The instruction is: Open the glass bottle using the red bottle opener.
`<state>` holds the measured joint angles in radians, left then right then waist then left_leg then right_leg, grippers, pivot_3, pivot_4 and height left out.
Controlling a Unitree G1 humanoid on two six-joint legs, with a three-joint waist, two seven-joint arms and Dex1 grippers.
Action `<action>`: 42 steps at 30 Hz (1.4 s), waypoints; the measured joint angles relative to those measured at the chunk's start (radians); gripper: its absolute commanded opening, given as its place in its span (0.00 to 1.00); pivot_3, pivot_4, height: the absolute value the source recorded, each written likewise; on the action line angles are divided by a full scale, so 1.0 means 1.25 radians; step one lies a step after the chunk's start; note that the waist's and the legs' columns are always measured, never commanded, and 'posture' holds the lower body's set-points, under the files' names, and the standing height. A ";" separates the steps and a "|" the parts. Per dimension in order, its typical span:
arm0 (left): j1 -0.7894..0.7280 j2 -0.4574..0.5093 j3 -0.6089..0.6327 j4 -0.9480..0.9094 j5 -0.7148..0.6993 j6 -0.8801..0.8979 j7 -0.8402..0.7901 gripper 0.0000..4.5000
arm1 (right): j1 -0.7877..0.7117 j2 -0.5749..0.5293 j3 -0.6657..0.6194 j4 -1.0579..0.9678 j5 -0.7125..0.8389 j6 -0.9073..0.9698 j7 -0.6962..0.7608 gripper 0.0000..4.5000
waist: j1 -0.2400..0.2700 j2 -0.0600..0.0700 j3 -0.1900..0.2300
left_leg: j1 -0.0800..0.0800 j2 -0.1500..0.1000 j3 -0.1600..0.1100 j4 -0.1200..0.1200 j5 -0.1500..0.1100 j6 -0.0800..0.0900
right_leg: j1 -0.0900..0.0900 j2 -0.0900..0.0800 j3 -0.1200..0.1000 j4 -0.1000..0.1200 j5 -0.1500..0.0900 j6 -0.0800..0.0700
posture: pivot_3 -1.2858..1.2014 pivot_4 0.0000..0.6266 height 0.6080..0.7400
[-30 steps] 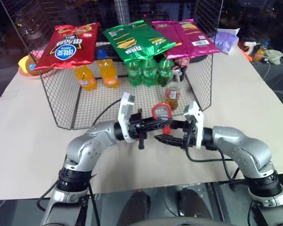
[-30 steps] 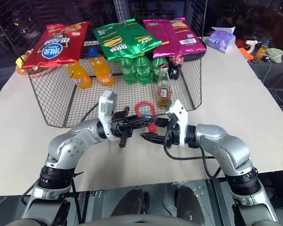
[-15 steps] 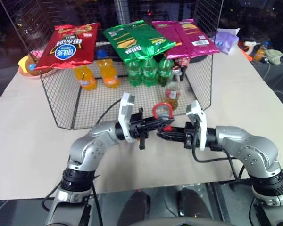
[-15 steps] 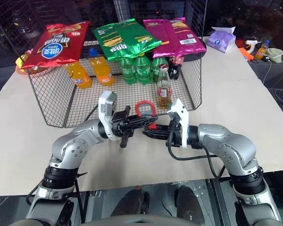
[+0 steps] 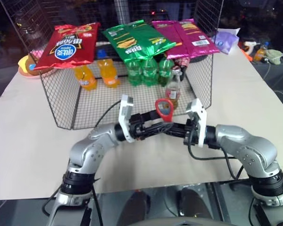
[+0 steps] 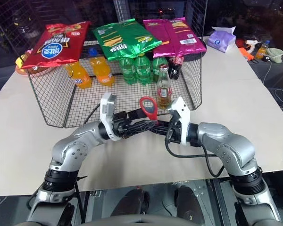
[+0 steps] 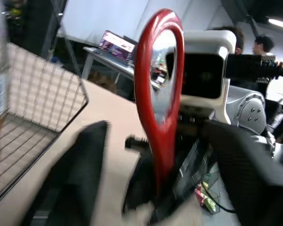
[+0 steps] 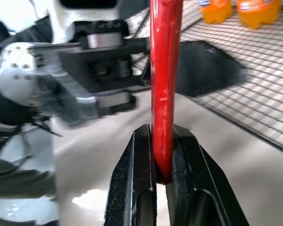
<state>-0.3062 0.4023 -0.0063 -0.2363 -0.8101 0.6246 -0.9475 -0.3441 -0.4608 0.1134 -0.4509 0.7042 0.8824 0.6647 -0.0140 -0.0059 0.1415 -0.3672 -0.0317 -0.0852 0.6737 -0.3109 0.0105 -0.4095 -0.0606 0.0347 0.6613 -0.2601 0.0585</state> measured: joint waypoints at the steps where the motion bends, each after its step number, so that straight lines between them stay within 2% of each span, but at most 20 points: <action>1: 0.003 0.006 0.006 -0.009 0.000 -0.001 0.004 1.00 | 0.011 -0.006 -0.008 0.003 -0.005 -0.009 0.000 0.00 | 0.001 0.000 0.000 | 0.000 0.000 0.000 0.000 0.000 0.000 | 0.000 0.000 0.000 0.000 0.000 0.000 | 0.52 0.24 1.00; 3: 0.006 0.006 0.011 -0.016 0.006 -0.010 0.011 1.00 | 0.025 -0.011 -0.019 0.006 -0.011 -0.019 -0.001 0.00 | 0.001 0.000 0.000 | 0.000 0.000 0.000 0.000 0.000 0.000 | 0.000 0.000 0.000 0.000 0.000 0.000 | 0.52 0.24 1.00; 7: 0.020 0.000 0.031 -0.009 0.089 -0.100 0.056 1.00 | 0.083 -0.032 -0.069 0.017 -0.030 -0.051 -0.013 0.00 | 0.002 0.000 0.000 | 0.000 0.000 0.000 0.000 0.000 0.000 | 0.000 -0.001 0.000 0.000 0.000 0.000 | 0.52 0.24 1.00; 11: 0.004 -0.010 0.025 0.031 0.167 -0.161 0.093 1.00 | 0.087 -0.030 -0.102 0.031 -0.050 -0.090 -0.030 0.00 | 0.001 0.000 0.000 | 0.000 0.000 0.000 0.000 0.000 0.000 | 0.000 0.000 0.000 0.000 0.000 0.000 | 0.52 0.24 1.00; 17: -0.095 -0.103 -0.026 0.188 0.364 -0.334 0.212 1.00 | 0.075 0.001 -0.120 0.084 -0.139 -0.197 -0.091 0.00 | 0.005 -0.001 0.001 | -0.001 -0.001 0.000 0.000 0.000 0.000 | 0.000 -0.001 0.000 0.000 0.000 0.000 | 0.52 0.24 1.00; 21: -0.143 -0.146 -0.050 0.298 0.434 -0.424 0.240 1.00 | 0.077 0.016 -0.126 0.085 -0.159 -0.235 -0.106 0.00 | 0.002 -0.001 0.001 | -0.003 -0.001 0.000 0.000 0.000 0.000 | -0.002 -0.001 0.000 -0.001 0.000 0.000 | 0.52 0.24 1.00; 35: -0.332 -0.255 -0.064 0.660 0.503 -0.619 0.231 1.00 | 0.118 0.026 -0.113 0.076 -0.267 -0.335 -0.135 0.00 | 0.002 -0.002 0.001 | -0.004 -0.003 -0.001 0.001 0.000 0.000 | -0.002 0.000 -0.002 0.000 0.000 0.000 | 0.52 0.24 1.00; 42: -0.397 -0.281 -0.059 0.780 0.505 -0.670 0.202 1.00 | 0.130 0.032 -0.106 0.057 -0.282 -0.342 -0.141 0.00 | -0.001 -0.002 0.001 | -0.004 -0.003 -0.001 0.002 0.000 0.000 | -0.002 0.000 -0.002 0.000 0.000 0.000 | 0.52 0.24 1.00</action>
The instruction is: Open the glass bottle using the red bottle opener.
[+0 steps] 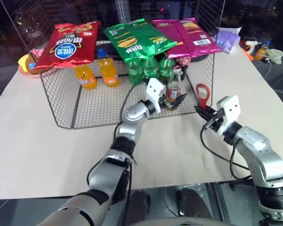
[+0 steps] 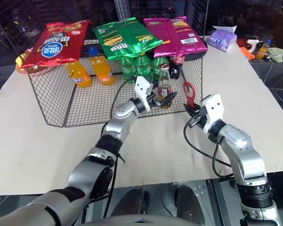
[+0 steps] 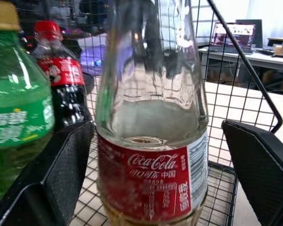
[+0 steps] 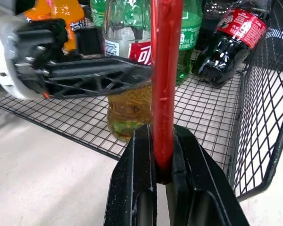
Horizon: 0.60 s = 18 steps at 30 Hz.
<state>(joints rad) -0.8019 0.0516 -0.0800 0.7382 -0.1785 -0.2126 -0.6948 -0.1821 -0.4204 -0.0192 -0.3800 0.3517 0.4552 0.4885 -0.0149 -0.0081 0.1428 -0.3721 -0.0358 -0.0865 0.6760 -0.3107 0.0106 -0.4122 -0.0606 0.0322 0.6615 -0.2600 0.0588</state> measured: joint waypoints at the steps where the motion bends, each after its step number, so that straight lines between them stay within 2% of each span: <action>1: -0.007 -0.002 0.001 0.016 0.000 -0.006 0.000 1.00 | 0.000 0.001 0.002 -0.001 -0.002 0.000 -0.001 0.00 | 0.000 0.000 0.000 | 0.000 0.000 0.000 0.000 0.000 0.000 | 0.000 0.000 0.000 0.000 0.000 0.000 | 0.52 0.24 1.00; 16: -0.057 -0.033 0.035 0.138 0.021 -0.079 0.028 1.00 | 0.017 0.005 0.012 -0.005 -0.028 -0.001 -0.012 0.00 | 0.001 0.000 0.000 | 0.000 -0.001 0.000 0.001 0.000 0.000 | 0.000 0.000 0.000 0.000 0.000 0.000 | 0.52 0.24 1.00; 17: -0.061 -0.035 0.035 0.144 0.022 -0.079 0.022 0.89 | 0.016 0.006 0.014 -0.005 -0.029 -0.002 -0.012 0.00 | 0.001 0.000 0.000 | 0.000 -0.001 0.000 0.001 0.000 0.000 | 0.000 0.000 0.000 0.001 0.000 0.000 | 0.52 0.24 1.00; 18: -0.062 -0.036 0.035 0.146 0.022 -0.080 0.017 0.84 | 0.016 0.006 0.015 -0.005 -0.030 -0.002 -0.012 0.00 | 0.000 0.000 0.000 | 0.000 -0.001 0.000 0.001 0.000 0.000 | 0.000 0.000 0.000 0.001 0.000 0.000 | 0.52 0.24 1.00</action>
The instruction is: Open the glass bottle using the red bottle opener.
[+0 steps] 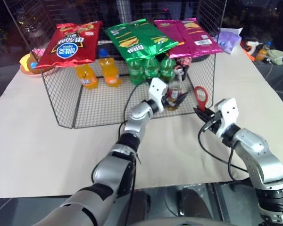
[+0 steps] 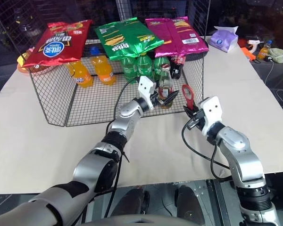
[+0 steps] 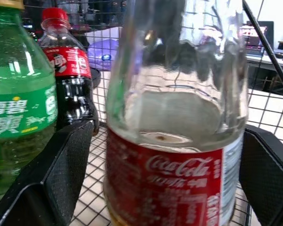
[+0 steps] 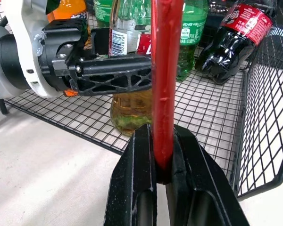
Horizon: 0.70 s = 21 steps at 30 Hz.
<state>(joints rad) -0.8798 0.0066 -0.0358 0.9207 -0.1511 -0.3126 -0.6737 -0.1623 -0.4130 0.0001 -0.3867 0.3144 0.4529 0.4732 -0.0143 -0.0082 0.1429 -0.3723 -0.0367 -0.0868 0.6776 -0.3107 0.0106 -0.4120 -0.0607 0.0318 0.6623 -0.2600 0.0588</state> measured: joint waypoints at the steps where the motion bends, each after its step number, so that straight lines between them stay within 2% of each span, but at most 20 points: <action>1: -0.002 -0.001 0.004 0.003 -0.001 -0.003 -0.002 0.76 | 0.000 0.000 0.001 0.000 -0.001 0.000 0.000 0.00 | 0.000 0.000 0.000 | 0.000 0.000 0.000 0.000 0.000 0.000 | 0.000 0.000 0.000 0.000 0.000 0.000 | 0.52 0.24 1.00; 2: -0.002 -0.001 0.005 0.004 -0.001 -0.004 -0.005 0.65 | 0.000 0.000 0.002 0.000 -0.001 0.000 0.000 0.00 | 0.000 0.000 0.000 | 0.000 0.000 0.000 0.000 0.000 0.000 | 0.000 0.000 0.000 0.000 0.000 0.000 | 0.52 0.24 1.00; 3: -0.002 0.000 0.006 0.005 -0.001 -0.005 -0.006 0.62 | 0.000 0.000 0.002 0.000 -0.001 -0.001 0.001 0.00 | 0.000 0.000 0.000 | 0.000 0.000 0.000 0.000 0.000 0.000 | 0.000 0.000 0.000 0.000 0.000 0.000 | 0.52 0.24 1.00; 9: 0.001 0.002 0.006 0.002 0.002 -0.007 -0.017 0.63 | 0.000 0.000 0.003 0.000 -0.008 -0.004 0.002 0.00 | 0.000 0.000 0.000 | 0.000 0.000 0.000 0.000 0.000 0.000 | 0.000 0.000 0.000 0.000 0.000 0.000 | 0.52 0.24 1.00; 13: 0.040 0.008 0.001 -0.061 0.003 -0.001 -0.029 0.63 | 0.000 0.001 0.004 0.000 -0.013 -0.009 0.002 0.00 | -0.003 0.000 0.000 | 0.000 0.000 0.000 0.000 0.000 0.000 | 0.000 0.000 0.000 0.000 0.000 0.000 | 0.52 0.24 1.00; 16: 0.104 0.025 -0.003 -0.169 -0.006 0.030 -0.040 0.63 | 0.000 0.005 0.005 0.001 -0.016 -0.016 0.002 0.00 | -0.006 0.000 0.000 | 0.000 0.002 0.000 0.000 0.000 0.000 | 0.000 0.000 0.000 0.001 0.000 0.000 | 0.52 0.24 1.00; 21: 0.242 0.075 0.001 -0.441 -0.023 0.141 -0.007 0.63 | -0.001 0.006 0.012 0.004 -0.018 -0.020 0.012 0.00 | -0.008 0.000 0.000 | 0.000 0.003 0.000 0.001 0.000 0.000 | 0.000 0.000 0.001 0.001 0.000 0.000 | 0.52 0.24 1.00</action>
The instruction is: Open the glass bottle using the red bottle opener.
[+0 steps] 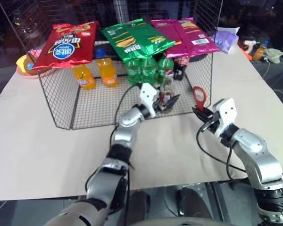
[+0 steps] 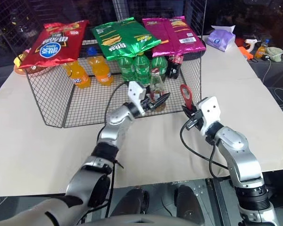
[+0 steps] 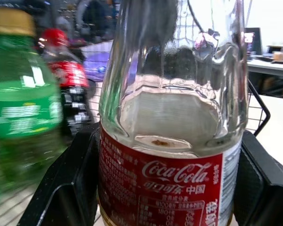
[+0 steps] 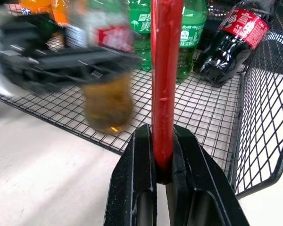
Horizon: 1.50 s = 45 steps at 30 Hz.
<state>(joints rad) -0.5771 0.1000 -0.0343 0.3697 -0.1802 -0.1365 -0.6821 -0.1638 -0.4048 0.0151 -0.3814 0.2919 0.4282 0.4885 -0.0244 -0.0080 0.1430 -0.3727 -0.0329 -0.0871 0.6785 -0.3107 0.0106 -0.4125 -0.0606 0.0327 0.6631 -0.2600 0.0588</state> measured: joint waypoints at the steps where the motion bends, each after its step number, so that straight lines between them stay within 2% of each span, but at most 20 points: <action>1: 0.011 0.003 0.002 -0.034 -0.003 0.016 0.007 0.63 | 0.000 0.000 0.000 0.001 0.000 -0.001 0.002 0.00 | 0.002 0.000 0.000 | 0.000 0.000 0.000 0.000 0.000 0.000 | 0.000 0.000 0.000 0.000 0.000 0.000 | 0.52 0.24 1.00; 7: 0.155 0.045 -0.010 -0.308 -0.009 0.172 0.065 0.63 | -0.019 0.007 0.015 0.029 0.000 -0.011 0.022 0.00 | 0.008 0.000 0.000 | 0.000 0.000 0.000 0.001 0.000 0.000 | 0.000 0.000 0.000 0.000 0.000 0.000 | 0.52 0.24 1.00; 15: 0.313 0.077 -0.019 -0.469 -0.007 0.279 0.121 0.63 | -0.028 0.013 0.028 0.045 -0.004 -0.021 0.040 0.00 | 0.009 0.000 0.000 | 0.000 0.000 0.000 0.002 0.000 0.000 | 0.000 0.000 0.000 0.000 0.000 0.000 | 0.52 0.24 1.00; 30: 0.366 0.089 -0.032 -0.483 -0.007 0.217 0.126 0.63 | -0.039 0.024 0.038 0.051 -0.003 -0.068 0.074 0.00 | 0.009 0.000 0.000 | 0.000 0.000 0.000 0.002 0.000 0.000 | 0.000 0.000 -0.001 0.000 0.000 0.000 | 0.52 0.24 1.00; 32: 0.366 0.092 -0.032 -0.483 -0.009 0.215 0.124 0.85 | -0.038 0.024 0.040 0.056 -0.007 -0.075 0.076 0.00 | 0.009 0.000 0.000 | 0.000 0.000 0.000 0.002 0.000 0.000 | 0.000 0.000 -0.001 0.000 0.000 0.000 | 0.52 0.24 1.00; 34: 0.367 0.094 -0.038 -0.481 -0.013 0.215 0.118 0.99 | -0.038 0.024 0.045 0.064 -0.011 -0.085 0.077 0.00 | 0.009 0.000 0.000 | 0.000 0.000 0.000 0.002 0.000 0.000 | 0.000 0.000 -0.001 0.000 0.000 0.000 | 0.52 0.24 1.00; 45: 0.369 0.098 -0.040 -0.477 -0.020 0.207 0.116 0.99 | -0.039 0.024 0.046 0.076 -0.013 -0.103 0.083 0.00 | 0.009 0.000 0.000 | 0.000 0.000 0.000 0.002 0.000 0.000 | 0.000 0.000 -0.001 0.000 0.000 0.000 | 0.52 0.24 1.00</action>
<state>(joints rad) -0.1156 0.2227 -0.0846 -0.2264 -0.2051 0.1217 -0.5370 -0.2124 -0.3754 0.0727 -0.2865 0.2762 0.2992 0.5917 -0.0132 -0.0075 0.1428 -0.3731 -0.0328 -0.0875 0.6805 -0.3108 0.0106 -0.4119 -0.0612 0.0320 0.6633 -0.2599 0.0588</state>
